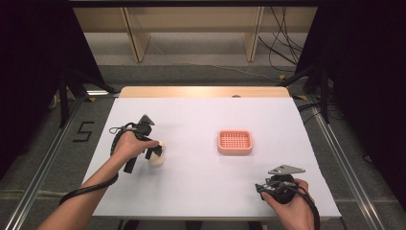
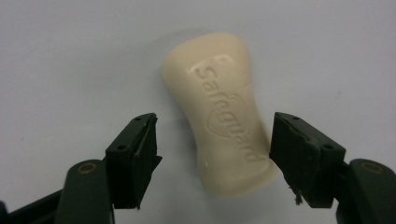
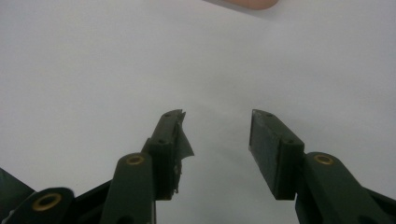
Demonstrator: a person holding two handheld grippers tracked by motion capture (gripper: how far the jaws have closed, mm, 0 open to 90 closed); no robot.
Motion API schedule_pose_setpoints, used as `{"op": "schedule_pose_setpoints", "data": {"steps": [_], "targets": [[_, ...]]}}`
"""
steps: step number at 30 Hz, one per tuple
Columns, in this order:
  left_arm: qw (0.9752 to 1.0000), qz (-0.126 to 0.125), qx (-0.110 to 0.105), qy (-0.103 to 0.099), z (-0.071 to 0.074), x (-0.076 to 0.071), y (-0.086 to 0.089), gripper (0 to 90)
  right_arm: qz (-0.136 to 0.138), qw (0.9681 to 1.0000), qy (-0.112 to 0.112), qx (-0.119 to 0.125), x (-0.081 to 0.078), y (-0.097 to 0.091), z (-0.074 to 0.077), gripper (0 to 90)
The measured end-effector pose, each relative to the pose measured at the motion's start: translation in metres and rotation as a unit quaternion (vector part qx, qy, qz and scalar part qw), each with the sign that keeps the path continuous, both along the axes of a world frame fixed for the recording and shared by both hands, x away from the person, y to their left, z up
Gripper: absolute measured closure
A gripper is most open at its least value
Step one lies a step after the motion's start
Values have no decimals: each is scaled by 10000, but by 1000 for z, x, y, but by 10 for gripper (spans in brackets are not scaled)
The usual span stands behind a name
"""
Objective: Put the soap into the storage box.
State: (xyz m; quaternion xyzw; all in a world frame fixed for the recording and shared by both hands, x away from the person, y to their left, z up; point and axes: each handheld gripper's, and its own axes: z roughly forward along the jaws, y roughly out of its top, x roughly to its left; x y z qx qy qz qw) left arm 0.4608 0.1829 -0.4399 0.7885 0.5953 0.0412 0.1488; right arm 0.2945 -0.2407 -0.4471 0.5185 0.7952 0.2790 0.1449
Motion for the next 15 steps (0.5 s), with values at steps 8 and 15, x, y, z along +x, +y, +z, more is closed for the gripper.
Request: {"op": "schedule_pose_setpoints", "data": {"steps": [8, 15], "targets": [[9999, 48, 54, 69, -3, 7, -9, 313, 6, 10000, 4, 9, 0, 0, -1, 551], [9994, 282, 15, 201, -9, 12, -18, 304, 18, 10000, 7, 37, 0, 0, -1, 554]]}}
